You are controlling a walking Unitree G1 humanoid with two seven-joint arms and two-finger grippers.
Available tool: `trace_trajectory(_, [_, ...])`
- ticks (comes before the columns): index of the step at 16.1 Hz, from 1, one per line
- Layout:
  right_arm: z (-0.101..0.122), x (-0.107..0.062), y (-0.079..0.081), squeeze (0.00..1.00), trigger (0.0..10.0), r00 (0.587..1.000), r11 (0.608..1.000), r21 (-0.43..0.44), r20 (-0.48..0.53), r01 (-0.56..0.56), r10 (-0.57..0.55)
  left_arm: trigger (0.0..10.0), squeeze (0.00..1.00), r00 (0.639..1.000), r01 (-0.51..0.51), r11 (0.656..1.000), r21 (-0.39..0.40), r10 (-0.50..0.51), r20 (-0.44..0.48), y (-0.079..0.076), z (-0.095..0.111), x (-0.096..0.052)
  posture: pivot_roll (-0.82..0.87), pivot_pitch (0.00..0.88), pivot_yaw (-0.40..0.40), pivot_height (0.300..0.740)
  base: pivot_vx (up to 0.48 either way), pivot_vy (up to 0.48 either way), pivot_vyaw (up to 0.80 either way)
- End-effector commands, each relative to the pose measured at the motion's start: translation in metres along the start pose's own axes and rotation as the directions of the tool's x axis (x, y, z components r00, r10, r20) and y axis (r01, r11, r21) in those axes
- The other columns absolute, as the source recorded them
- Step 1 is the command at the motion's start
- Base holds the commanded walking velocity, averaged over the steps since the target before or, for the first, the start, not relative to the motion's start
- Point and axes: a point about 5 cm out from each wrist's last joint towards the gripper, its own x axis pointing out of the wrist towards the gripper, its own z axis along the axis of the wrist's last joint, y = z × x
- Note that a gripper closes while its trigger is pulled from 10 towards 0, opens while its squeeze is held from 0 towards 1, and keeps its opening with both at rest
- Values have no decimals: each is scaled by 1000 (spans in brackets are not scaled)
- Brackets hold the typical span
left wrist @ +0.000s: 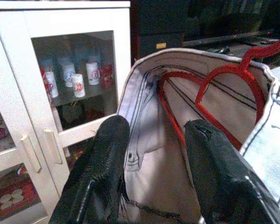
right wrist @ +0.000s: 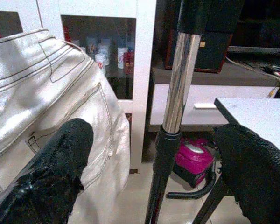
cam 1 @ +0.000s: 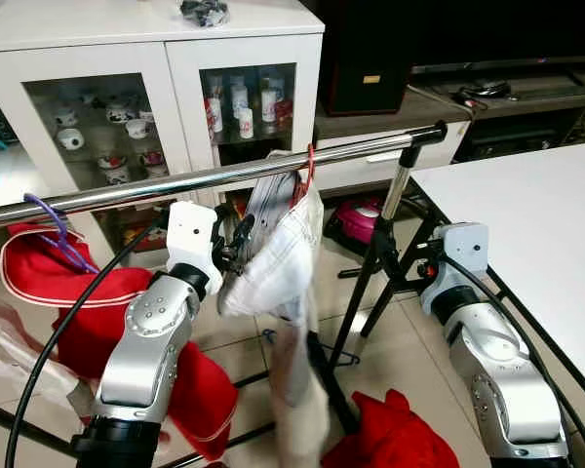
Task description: Hang hanger
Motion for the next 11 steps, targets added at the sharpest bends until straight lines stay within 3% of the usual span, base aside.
trace_trajectory(1, [2,0,1,1000,10000,1000,1000,3,3,9,-9,10000,0,1000,-10,1000,13,10,10,5,5,3,-152,0,21,740,0,0,0])
trace_trajectory(3, [2,2,-1,1000,10000,999,999,-10,5,44,-44,10000,0,1000,-23,1000,22,22,18,12,9,7,-146,0,26,740,0,0,0])
trace_trajectory(6, [1,1,-4,1000,10000,998,998,-8,0,58,-58,10000,0,999,-29,999,20,29,23,10,11,4,-138,0,11,740,0,0,0])
trace_trajectory(8, [5,3,-1,1000,10000,999,999,5,17,43,-43,10000,0,999,-46,999,1,46,28,9,11,3,-153,0,4,740,-272,0,0])
trace_trajectory(9, [6,3,1,824,10000,999,999,9,19,38,-39,10000,0,998,-52,999,-5,52,24,9,8,2,-161,0,11,740,-277,0,0])
trace_trajectory(10, [5,3,1,0,10000,999,999,15,13,41,-41,10000,0,999,-49,999,-5,49,18,9,6,2,-161,0,16,740,-274,0,0])
trace_trajectory(11, [6,3,-2,0,10000,998,998,28,14,62,-62,10000,0,999,-30,1000,0,30,26,6,9,5,-157,0,14,740,-270,0,0])
